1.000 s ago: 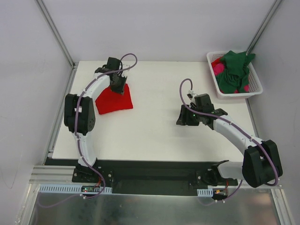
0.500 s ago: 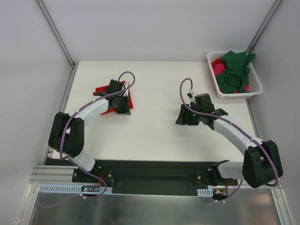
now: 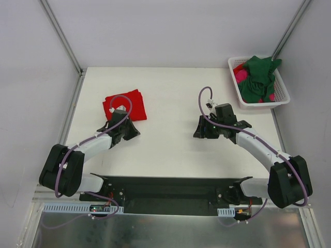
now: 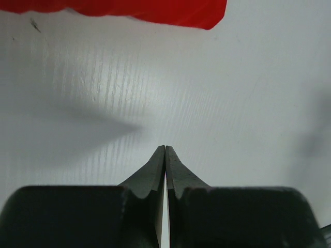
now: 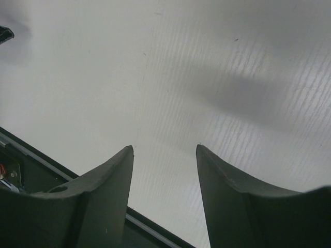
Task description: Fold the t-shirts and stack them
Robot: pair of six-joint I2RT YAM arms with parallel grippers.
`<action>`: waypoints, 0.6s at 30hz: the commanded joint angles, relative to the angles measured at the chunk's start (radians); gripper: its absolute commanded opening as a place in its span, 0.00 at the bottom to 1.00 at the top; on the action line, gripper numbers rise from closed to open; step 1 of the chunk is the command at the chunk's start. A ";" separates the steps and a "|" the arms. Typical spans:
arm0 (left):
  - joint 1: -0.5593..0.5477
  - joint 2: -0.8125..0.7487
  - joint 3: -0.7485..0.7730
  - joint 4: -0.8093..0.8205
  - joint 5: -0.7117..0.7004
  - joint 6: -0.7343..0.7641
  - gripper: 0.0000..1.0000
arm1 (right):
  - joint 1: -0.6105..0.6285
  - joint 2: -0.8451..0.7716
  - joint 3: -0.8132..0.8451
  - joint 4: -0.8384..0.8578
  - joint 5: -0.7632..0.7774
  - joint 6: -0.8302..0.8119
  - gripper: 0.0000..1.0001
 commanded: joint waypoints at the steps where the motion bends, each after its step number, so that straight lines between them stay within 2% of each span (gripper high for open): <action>1: 0.003 -0.018 -0.027 0.112 -0.086 -0.072 0.00 | -0.006 -0.033 -0.001 0.015 -0.019 -0.005 0.55; 5: 0.003 0.043 -0.073 0.273 -0.060 -0.132 0.00 | -0.006 -0.040 -0.004 0.009 -0.014 -0.005 0.55; 9: 0.003 0.128 -0.092 0.366 -0.038 -0.196 0.00 | -0.005 -0.045 -0.002 -0.005 -0.009 -0.011 0.55; 14: 0.003 0.183 -0.084 0.375 -0.067 -0.195 0.00 | -0.005 -0.043 0.004 -0.013 -0.006 -0.014 0.55; 18: 0.020 0.192 -0.044 0.312 -0.096 -0.155 0.00 | -0.006 -0.036 0.007 -0.011 -0.006 -0.011 0.55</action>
